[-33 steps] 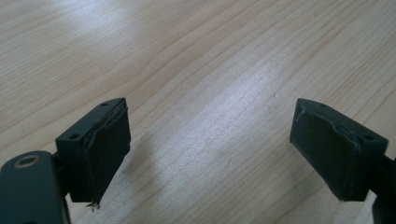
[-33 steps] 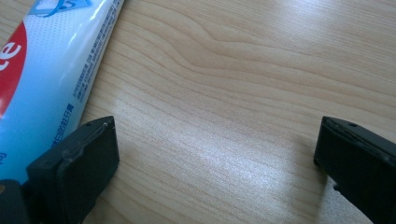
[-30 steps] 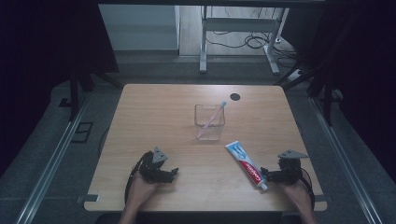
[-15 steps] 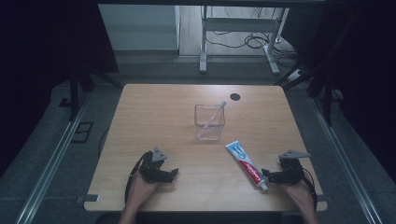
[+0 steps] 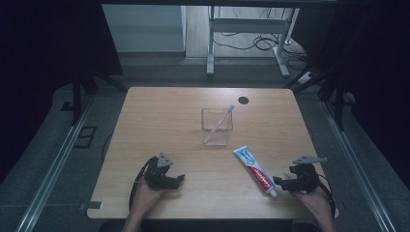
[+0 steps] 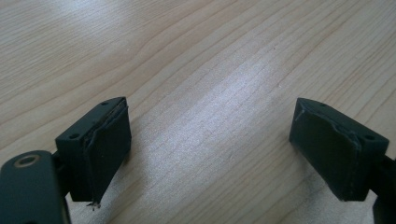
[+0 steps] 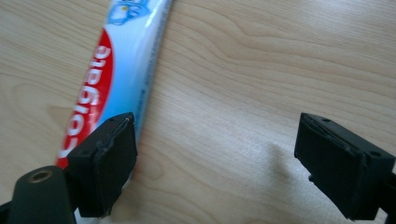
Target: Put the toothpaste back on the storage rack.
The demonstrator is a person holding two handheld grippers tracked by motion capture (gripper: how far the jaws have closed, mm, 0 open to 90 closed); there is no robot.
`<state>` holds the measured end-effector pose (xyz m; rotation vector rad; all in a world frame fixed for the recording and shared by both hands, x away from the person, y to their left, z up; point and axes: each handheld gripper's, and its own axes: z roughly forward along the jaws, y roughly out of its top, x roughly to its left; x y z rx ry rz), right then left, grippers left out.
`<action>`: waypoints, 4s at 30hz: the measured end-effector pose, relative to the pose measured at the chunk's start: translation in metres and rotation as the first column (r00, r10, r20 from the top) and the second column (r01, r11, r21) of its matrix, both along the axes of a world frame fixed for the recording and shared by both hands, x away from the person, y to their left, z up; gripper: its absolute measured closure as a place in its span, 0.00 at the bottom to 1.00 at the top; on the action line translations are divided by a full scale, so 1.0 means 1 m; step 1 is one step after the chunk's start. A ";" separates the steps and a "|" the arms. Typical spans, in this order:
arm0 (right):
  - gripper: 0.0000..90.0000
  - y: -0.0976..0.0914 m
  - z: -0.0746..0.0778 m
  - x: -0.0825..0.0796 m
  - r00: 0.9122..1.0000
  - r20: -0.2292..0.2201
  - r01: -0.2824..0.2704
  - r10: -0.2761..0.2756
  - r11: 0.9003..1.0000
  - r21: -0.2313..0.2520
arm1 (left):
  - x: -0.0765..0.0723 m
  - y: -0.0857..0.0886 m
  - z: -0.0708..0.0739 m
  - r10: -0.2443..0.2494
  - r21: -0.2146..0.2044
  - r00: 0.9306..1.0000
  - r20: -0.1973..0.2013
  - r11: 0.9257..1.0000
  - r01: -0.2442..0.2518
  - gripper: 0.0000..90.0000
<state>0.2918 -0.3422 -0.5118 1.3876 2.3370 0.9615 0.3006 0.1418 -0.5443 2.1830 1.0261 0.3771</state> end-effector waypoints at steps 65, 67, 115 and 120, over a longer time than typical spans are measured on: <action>0.29 0.065 0.012 0.027 0.961 -0.175 -0.252 0.214 0.940 -0.232 | 0.000 0.000 0.000 0.005 0.001 1.000 0.000 1.000 -0.005 0.14; 0.31 0.070 0.013 0.030 0.956 -0.193 -0.265 0.221 0.932 -0.247 | 0.000 0.000 0.000 0.006 0.001 1.000 -0.001 1.000 -0.006 0.14; 0.66 0.112 0.015 0.067 0.893 -0.346 -0.406 0.286 0.845 -0.348 | 0.000 0.000 0.000 0.005 0.004 1.000 -0.005 1.000 -0.005 0.14; 0.74 0.109 0.018 0.065 0.898 -0.326 -0.402 0.295 0.852 -0.336 | 0.000 0.000 0.000 0.006 0.003 1.000 -0.005 1.000 -0.006 0.14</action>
